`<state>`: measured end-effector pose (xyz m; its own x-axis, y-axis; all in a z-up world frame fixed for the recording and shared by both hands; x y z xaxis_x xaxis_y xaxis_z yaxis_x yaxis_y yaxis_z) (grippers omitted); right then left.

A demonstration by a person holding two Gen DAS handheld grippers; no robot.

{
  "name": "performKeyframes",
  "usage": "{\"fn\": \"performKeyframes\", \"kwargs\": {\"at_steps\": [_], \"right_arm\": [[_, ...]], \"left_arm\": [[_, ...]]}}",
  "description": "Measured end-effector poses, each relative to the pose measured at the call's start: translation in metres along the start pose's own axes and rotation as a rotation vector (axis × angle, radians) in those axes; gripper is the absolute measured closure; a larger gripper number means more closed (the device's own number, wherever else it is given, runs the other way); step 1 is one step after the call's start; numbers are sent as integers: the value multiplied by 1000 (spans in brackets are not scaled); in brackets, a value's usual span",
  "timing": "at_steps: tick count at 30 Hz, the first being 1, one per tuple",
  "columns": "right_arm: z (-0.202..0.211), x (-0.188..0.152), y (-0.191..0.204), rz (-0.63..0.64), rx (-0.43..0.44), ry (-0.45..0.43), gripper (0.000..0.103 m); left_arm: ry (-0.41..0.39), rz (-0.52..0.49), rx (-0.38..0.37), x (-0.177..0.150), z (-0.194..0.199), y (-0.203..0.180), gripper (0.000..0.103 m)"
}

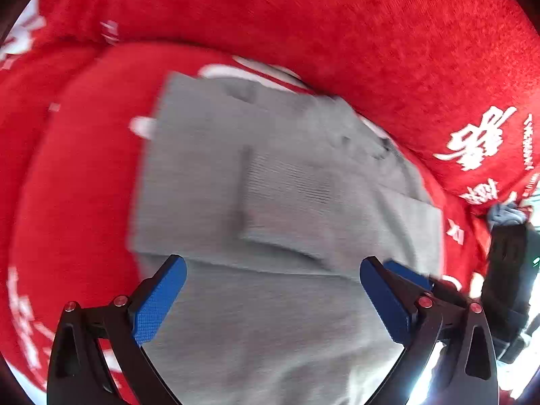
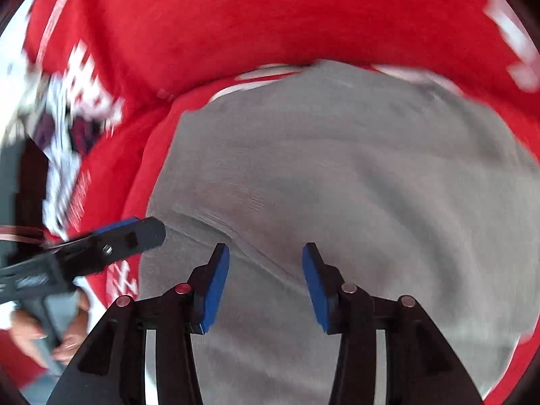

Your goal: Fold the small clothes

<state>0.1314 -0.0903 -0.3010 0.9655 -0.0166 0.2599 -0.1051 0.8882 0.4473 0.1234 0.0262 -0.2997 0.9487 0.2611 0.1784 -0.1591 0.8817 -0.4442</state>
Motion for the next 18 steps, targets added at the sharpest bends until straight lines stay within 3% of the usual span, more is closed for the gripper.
{"fn": "performKeyframes", "kwargs": {"at_steps": [5, 6, 8, 10, 11, 12, 13, 14, 18], "right_arm": [[61, -28, -114, -400, -35, -93, 54], [71, -34, -129, -452, -51, -119, 54], [91, -49, -171, -633, -66, -192, 54], [96, -54, -197, -774, -5, -241, 54], [94, -54, -205, -842, 51, -259, 55], [92, -53, -207, -871, 72, -268, 62], [86, -50, -205, -881, 65, -269, 89], [87, -48, -209, -864, 33, -257, 96], [108, -22, -203, -687, -25, -289, 97]], "left_arm": [[24, 49, -46, 8, -24, -17, 0], [20, 52, -55, 10, -26, -19, 5], [23, 52, -62, 15, -30, -23, 22], [30, 48, -59, 18, -34, -25, 53], [33, 44, -57, 20, -36, -24, 62], [34, 38, -49, 21, -37, -23, 80], [32, 25, -27, 21, -37, -21, 90], [26, 15, -6, 22, -36, -20, 90], [-17, -28, 40, 19, -22, -15, 90]]}}
Point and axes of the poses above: each gripper's, at about its wrist camera, not at the fingertips, and z roughly against the way its jaws point, y to its left, x to its top, the point moved 9 cm from there along -z, roughly the way its jaws point, and after that the axes turned 5 degrees about -y, right-handed, at the moved point
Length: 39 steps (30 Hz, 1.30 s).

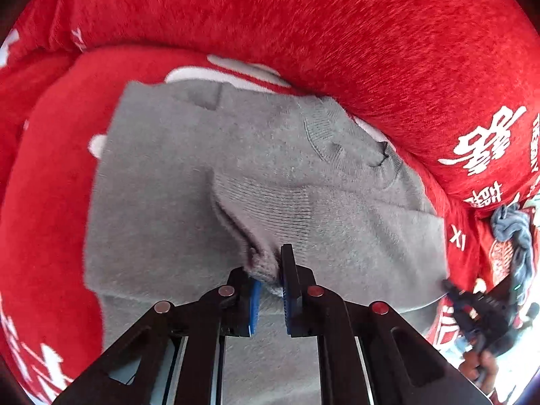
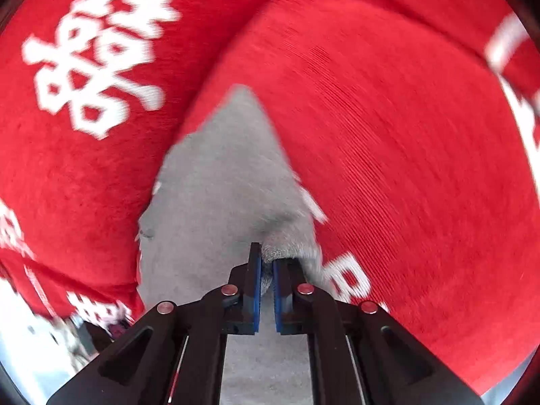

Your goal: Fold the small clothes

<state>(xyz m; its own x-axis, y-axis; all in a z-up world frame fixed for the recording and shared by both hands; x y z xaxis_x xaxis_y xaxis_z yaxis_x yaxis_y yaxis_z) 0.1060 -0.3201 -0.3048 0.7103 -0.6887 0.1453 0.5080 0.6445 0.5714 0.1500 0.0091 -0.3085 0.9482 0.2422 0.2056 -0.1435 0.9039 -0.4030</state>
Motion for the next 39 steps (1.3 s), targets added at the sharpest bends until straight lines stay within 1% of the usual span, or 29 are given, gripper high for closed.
{"fn": "performKeyframes", "kwargs": {"at_steps": [2, 4, 5, 6, 7, 8, 9, 12, 14, 15, 16, 17, 18, 19, 21, 23, 24, 25, 26, 27, 28, 29, 30, 32, 33, 34, 37, 39], "right_arm": [[2, 9, 2, 84, -31, 2, 97], [-8, 8, -15, 142, -73, 54, 97], [-14, 2, -19, 153, -92, 85, 97], [-14, 0, -22, 158, -80, 88, 97], [-10, -1, -22, 156, -74, 85, 97], [-7, -3, -23, 147, -74, 100, 95], [-4, -4, -24, 141, -80, 104, 94], [16, -9, -32, 151, -132, 101, 90], [27, -10, -29, 201, -161, 70, 88], [34, -6, -27, 219, -167, 51, 83], [37, -1, -26, 231, -172, 36, 74], [35, 4, -23, 233, -173, 26, 67], [32, 13, -22, 222, -168, 14, 56], [30, 19, -23, 207, -155, 10, 55], [16, 28, -24, 158, -98, 35, 55], [-10, 26, -28, 50, -10, 136, 57], [-20, 22, -24, 22, 1, 167, 78], [-24, 20, -24, 15, -12, 177, 89], [-22, 20, -21, 41, -21, 171, 89], [-18, 21, -16, 98, -43, 160, 89], [-14, 21, -13, 175, -87, 138, 89], [-13, 21, -14, 236, -143, 123, 89], [-14, 21, -23, 324, -259, 111, 89], [-13, 21, -23, 360, -273, 102, 88], [-10, 20, -21, 357, -279, 100, 87], [-7, 19, -20, 353, -287, 94, 83], [7, 12, -12, 353, -305, 62, 83], [15, 6, 0, 372, -287, 43, 83]], "left_arm": [[8, -20, 28, -5, -2, 6, 90], [30, -41, 70, -13, -9, 16, 90], [21, -46, 63, -13, -7, 16, 90], [18, -56, 80, -13, -3, 18, 90], [12, -71, 114, -13, 1, 21, 90], [6, -85, 146, -13, 5, 24, 90], [2, -99, 183, -13, 10, 29, 90], [12, -120, 248, -13, 22, 38, 90], [14, -140, 259, -12, 28, 38, 90], [5, -152, 249, -9, 32, 35, 90], [-3, -160, 243, -7, 32, 32, 90], [-17, -171, 237, -2, 34, 27, 90], [-27, -176, 230, 2, 35, 23, 90], [-34, -179, 220, 5, 33, 18, 90], [-40, -185, 184, 11, 29, 6, 90], [-33, -199, 173, 11, 20, -3, 90], [-26, -211, 177, 11, 14, -6, 90], [-17, -229, 192, 9, 8, -8, 90], [-12, -243, 207, 8, 3, -13, 90], [-7, -259, 222, 6, -1, -12, 90], [0, -273, 235, 3, -6, -11, 90], [16, -282, 251, -2, -11, -5, 90], [24, -281, 248, -5, -15, -2, 90], [5, -278, 233, -6, -12, -2, 90], [16, -274, 233, -6, -11, -1, 90], [19, -273, 234, -7, -10, 0, 90], [27, -287, 250, -8, -9, 0, 90], [29, -298, 263, -10, -7, -2, 90]]}}
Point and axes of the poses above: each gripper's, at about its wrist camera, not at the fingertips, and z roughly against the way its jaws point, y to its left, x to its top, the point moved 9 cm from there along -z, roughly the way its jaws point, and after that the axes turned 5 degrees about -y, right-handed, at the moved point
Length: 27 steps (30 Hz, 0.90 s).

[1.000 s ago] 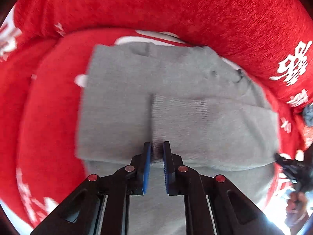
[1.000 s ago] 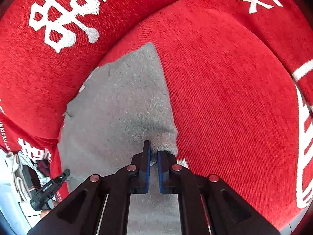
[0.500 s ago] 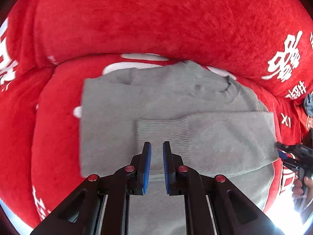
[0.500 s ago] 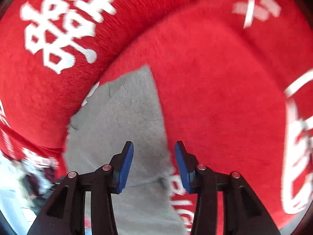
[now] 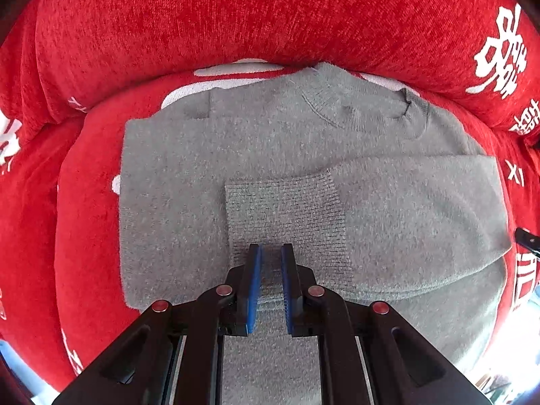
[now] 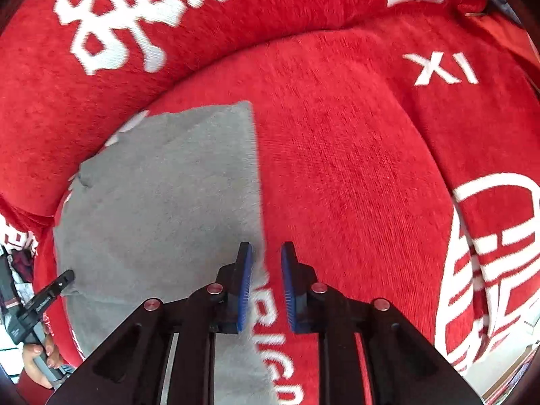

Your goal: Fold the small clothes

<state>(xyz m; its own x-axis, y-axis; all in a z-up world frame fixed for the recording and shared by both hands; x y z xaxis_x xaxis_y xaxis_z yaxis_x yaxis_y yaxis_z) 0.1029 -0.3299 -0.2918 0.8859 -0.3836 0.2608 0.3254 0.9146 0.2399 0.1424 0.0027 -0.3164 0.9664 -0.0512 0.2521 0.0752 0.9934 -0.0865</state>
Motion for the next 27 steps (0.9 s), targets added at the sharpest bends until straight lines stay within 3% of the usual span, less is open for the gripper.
{"fn": "performKeyframes", "kwargs": {"at_steps": [4, 8, 13, 20, 21, 22, 23, 25, 27], "right_arm": [[11, -8, 23, 51, 22, -13, 80], [-5, -11, 43, 77, 27, 1, 76], [-36, -20, 44, 64, 7, 57, 76], [-39, -21, 49, 83, 29, 71, 68], [-40, -20, 50, 84, 26, 70, 67], [-40, -20, 50, 82, 25, 69, 67], [-40, -20, 51, 79, 24, 67, 66], [-41, -20, 52, 77, 24, 62, 63], [-42, -21, 54, 83, 21, 60, 62]], "left_arm": [[3, 8, 5, -1, 2, 0, 90], [0, 6, 7, 0, 1, -1, 90], [-4, 8, 11, 0, 1, -1, 90], [5, 1, 25, -2, 2, -3, 89], [8, 1, 30, -2, 2, -3, 72], [2, 5, 38, -2, 4, -2, 26], [-18, 14, 50, 0, 7, -1, 3], [-66, 6, 58, 2, 16, -1, 0], [-49, 2, 60, -2, 16, -2, 0]]}}
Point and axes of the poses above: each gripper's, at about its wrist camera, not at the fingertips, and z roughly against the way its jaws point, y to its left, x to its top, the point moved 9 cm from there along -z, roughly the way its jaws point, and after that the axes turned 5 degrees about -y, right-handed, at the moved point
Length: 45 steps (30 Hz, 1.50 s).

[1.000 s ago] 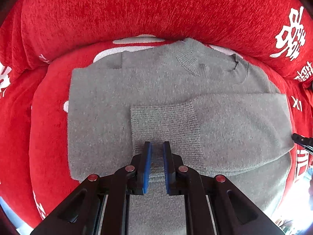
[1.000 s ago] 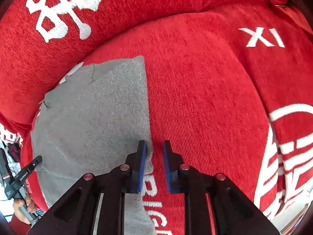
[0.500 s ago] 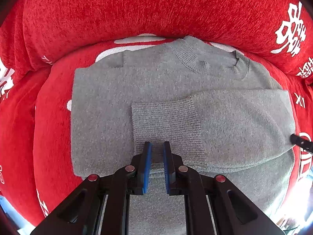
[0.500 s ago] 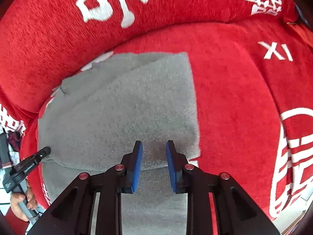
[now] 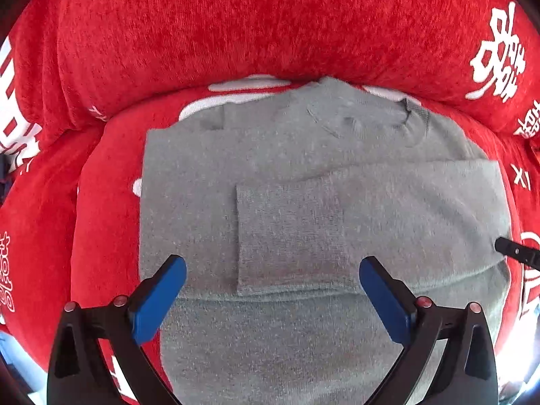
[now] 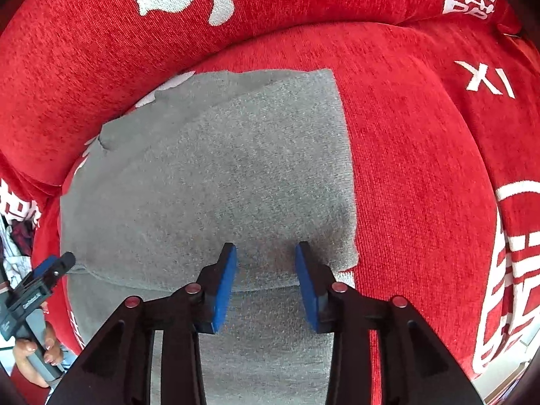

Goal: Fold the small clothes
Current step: 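Open the left gripper and smooth the folded sweater flat, then move both grippers to the sweater hem and grasp it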

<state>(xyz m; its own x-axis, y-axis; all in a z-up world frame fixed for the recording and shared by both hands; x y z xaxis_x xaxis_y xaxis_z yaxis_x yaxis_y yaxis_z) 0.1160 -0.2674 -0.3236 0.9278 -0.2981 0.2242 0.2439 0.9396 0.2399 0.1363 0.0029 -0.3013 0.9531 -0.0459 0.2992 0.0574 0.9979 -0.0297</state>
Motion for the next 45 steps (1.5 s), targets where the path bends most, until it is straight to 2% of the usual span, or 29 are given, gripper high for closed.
{"fn": "performKeyframes", "kwargs": {"at_steps": [5, 10, 14, 20, 28, 30, 33, 40, 45], "right_arm": [[3, -1, 3, 17, -9, 2, 58], [14, -10, 6, 10, 18, 2, 56], [24, -20, 3, -16, 35, 7, 56], [39, -42, -2, -50, 76, 29, 56], [46, -77, -16, -108, 159, 91, 56], [47, -84, -15, -95, 196, 111, 56], [50, -95, -10, -46, 255, 145, 45], [50, -118, -5, 64, 318, 223, 45], [50, -136, -1, 94, 323, 245, 45]], "left_arm": [[20, -18, 33, -7, -1, 3, 0], [54, -27, 41, -14, -3, 3, 0], [99, -25, 23, -25, -7, 2, 0], [155, 6, -54, -46, 5, -3, 0], [196, -14, -22, -84, 27, -12, 0], [200, 2, -11, -91, 32, -13, 0], [204, 41, 12, -106, 40, -18, 0], [190, 160, 14, -145, 64, -26, 0], [195, 173, 9, -181, 85, -16, 0]]}}
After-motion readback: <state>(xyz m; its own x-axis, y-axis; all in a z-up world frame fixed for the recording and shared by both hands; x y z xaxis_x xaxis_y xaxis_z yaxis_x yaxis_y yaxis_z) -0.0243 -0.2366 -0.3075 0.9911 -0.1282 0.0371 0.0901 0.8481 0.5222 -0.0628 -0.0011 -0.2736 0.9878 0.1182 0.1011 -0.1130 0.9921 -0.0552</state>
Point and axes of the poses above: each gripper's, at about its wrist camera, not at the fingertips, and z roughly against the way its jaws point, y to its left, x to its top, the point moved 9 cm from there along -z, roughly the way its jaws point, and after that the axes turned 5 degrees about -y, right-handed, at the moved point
